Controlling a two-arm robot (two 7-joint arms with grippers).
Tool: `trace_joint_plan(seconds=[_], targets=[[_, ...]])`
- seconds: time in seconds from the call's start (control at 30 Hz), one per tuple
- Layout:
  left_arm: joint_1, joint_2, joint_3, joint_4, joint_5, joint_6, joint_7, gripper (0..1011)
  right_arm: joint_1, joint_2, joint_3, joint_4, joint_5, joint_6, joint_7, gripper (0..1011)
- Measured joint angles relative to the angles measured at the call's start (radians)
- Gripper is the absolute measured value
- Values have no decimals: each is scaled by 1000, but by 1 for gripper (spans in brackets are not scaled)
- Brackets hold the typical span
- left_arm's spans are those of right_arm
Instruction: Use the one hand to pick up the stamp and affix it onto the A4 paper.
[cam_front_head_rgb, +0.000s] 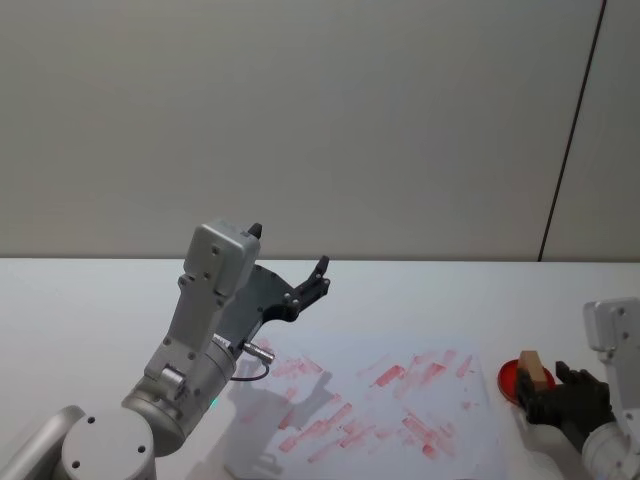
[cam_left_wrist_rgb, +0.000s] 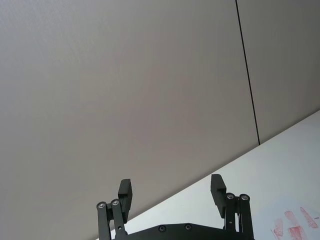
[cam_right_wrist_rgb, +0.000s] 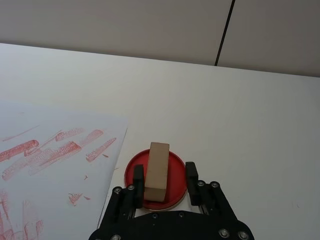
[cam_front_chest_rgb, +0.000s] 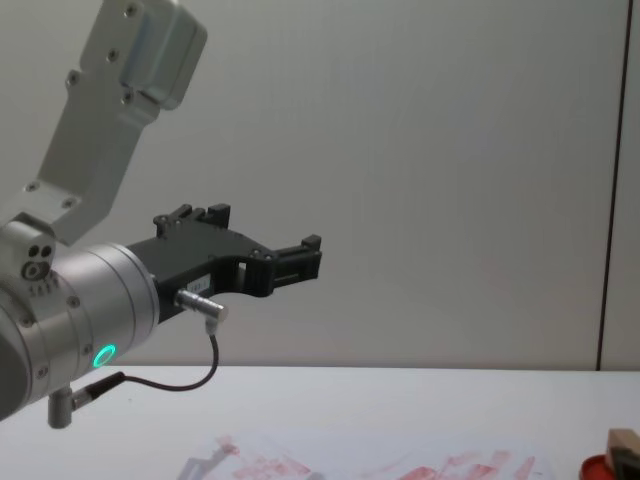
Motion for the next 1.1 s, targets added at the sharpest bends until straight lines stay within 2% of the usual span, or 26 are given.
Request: trace_joint_plan(seconds=[0.33, 0.63, 0.9, 1.1], targets=[[0, 0, 0, 0, 0, 0, 0, 1003, 1, -1, 0, 3, -1, 1, 1, 229], [0, 0, 0, 0, 0, 0, 0, 1003, 2, -2, 1, 3, -5, -8, 5, 216], [0, 0, 0, 0, 0, 0, 0, 1002, 8, -4, 1, -10, -14, -53, 29, 216], [0, 0, 0, 0, 0, 0, 0, 1002, 20, -10, -3, -34, -17, -96, 77, 217]])
